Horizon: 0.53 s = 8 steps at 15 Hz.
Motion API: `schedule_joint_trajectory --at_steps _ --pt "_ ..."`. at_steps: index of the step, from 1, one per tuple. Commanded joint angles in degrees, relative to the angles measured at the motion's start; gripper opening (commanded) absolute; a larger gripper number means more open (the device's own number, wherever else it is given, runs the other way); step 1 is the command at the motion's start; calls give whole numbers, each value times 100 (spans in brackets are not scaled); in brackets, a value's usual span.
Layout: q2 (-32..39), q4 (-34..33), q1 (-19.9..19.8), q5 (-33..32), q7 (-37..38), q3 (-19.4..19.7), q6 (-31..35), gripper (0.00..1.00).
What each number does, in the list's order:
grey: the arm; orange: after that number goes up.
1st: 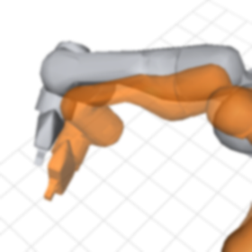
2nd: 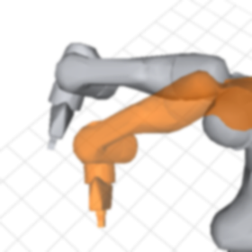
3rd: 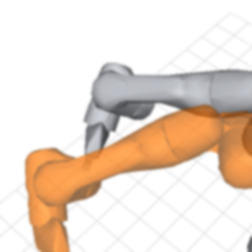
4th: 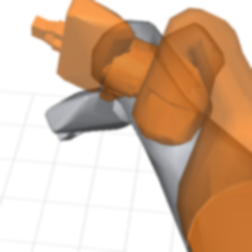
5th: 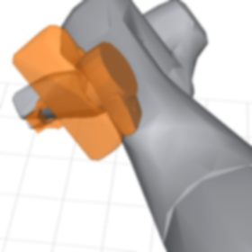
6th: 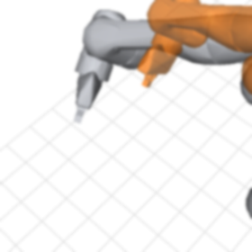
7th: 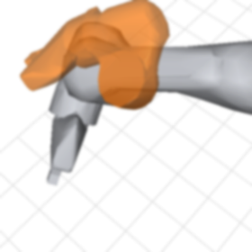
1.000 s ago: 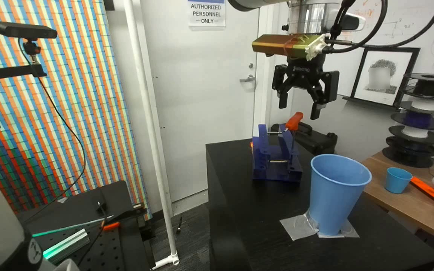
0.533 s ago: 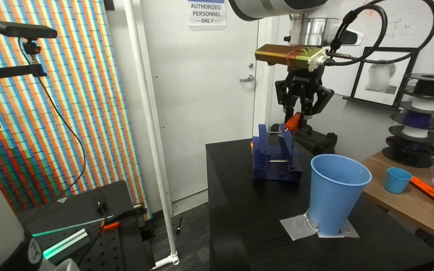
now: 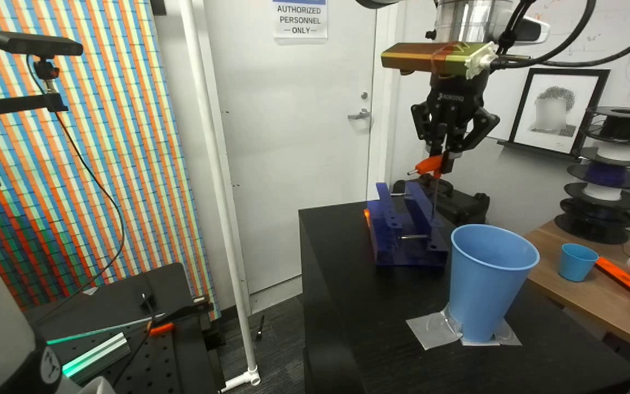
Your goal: Remove the wrench from the toolbox and place it inside the blue cup on the right side of the black cabinet
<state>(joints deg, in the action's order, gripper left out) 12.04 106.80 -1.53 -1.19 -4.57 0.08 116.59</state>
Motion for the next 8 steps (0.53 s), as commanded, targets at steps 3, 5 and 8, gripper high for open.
schedule_joint_trajectory --at_steps 3,5,8 --pt "-670 -266 -47 302 -251 0 -817 12" --pt "-966 -284 -28 210 -46 47 -985 11" --pt "-1391 -197 -107 -87 504 214 -781 11"
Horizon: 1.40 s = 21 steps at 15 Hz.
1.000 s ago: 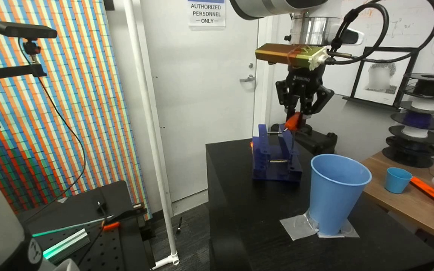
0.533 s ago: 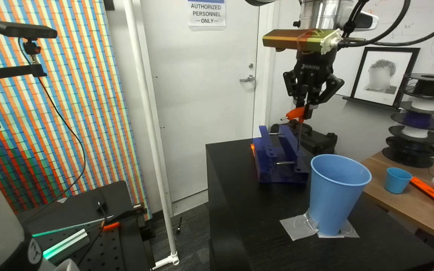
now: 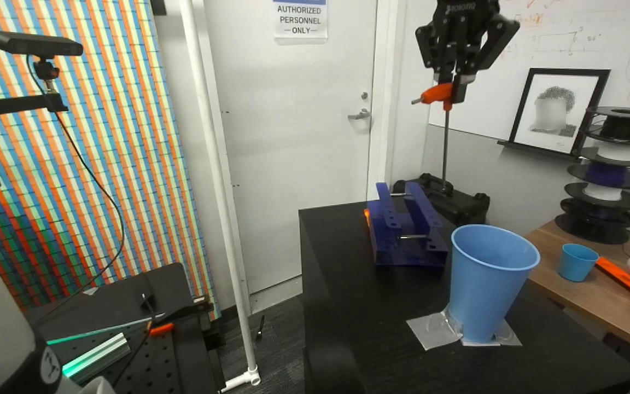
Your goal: Remove the wrench from the toolbox and place it inside the blue cup on the right side of the black cabinet
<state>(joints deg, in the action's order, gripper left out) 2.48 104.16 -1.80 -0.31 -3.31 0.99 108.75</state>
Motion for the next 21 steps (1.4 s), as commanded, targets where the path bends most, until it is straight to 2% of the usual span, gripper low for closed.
schedule_joint_trajectory --at_steps 1,4,7,11,17,21 --pt "-548 110 -125 -314 551 189 104 11" --pt "-650 64 -310 -425 782 389 -7 11" --pt "-401 28 -423 0 542 535 -305 10" --pt "-35 165 -412 344 518 527 -303 10" --pt "518 208 -547 323 617 628 -295 10" --pt "242 223 -515 276 650 583 -239 10"
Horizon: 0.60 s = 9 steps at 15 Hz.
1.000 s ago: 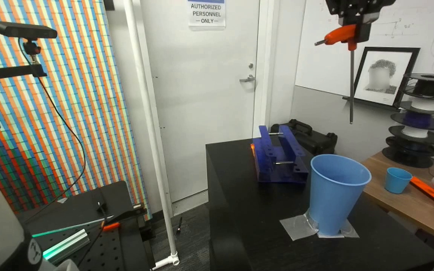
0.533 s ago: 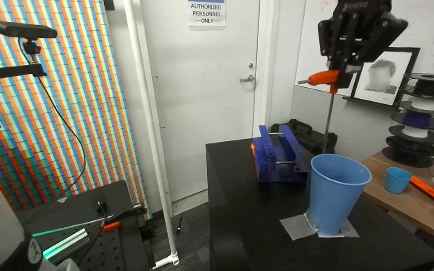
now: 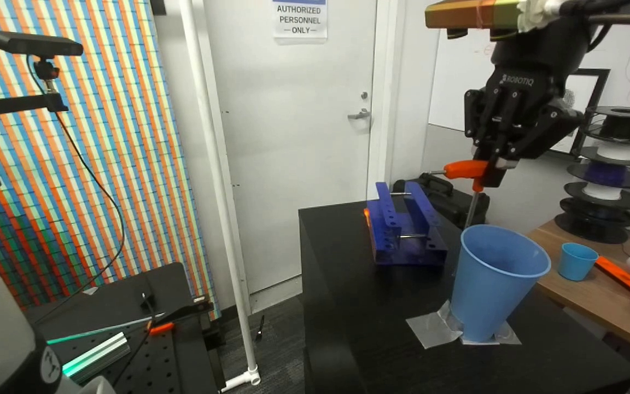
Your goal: Remove the wrench from the toolbox and place it inside the blue cup on the right side of the black cabinet
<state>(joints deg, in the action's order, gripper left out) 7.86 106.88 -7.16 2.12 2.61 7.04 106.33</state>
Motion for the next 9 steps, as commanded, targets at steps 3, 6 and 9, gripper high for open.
schedule_joint_trajectory --at_steps 3,6,9 --pt "-628 -27 95 5 73 -97 63 10" --pt "-883 -66 174 -138 396 -165 -47 10" --pt "-1080 -59 203 -387 879 -217 -133 10"
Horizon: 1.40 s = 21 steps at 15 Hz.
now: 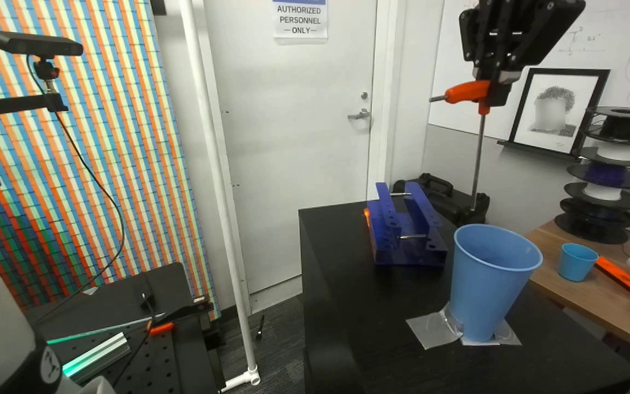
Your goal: Remove the wrench from the toolbox and place it inside the blue cup on the right side of the black cabinet
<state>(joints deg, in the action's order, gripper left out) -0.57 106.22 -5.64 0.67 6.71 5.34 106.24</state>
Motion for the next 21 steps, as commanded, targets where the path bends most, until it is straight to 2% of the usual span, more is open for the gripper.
schedule_joint_trajectory --at_steps 1,6,9,14,20,21 --pt "-287 22 52 -326 623 -58 -142 10" --pt "-223 -40 -7 -540 1147 -22 -607 9" --pt "-98 -7 -53 -501 1219 41 -700 9" --pt "199 94 -159 -574 1185 197 -365 9" --pt "815 204 -306 -198 800 355 264 10" --pt "826 254 -308 -84 712 340 307 46"
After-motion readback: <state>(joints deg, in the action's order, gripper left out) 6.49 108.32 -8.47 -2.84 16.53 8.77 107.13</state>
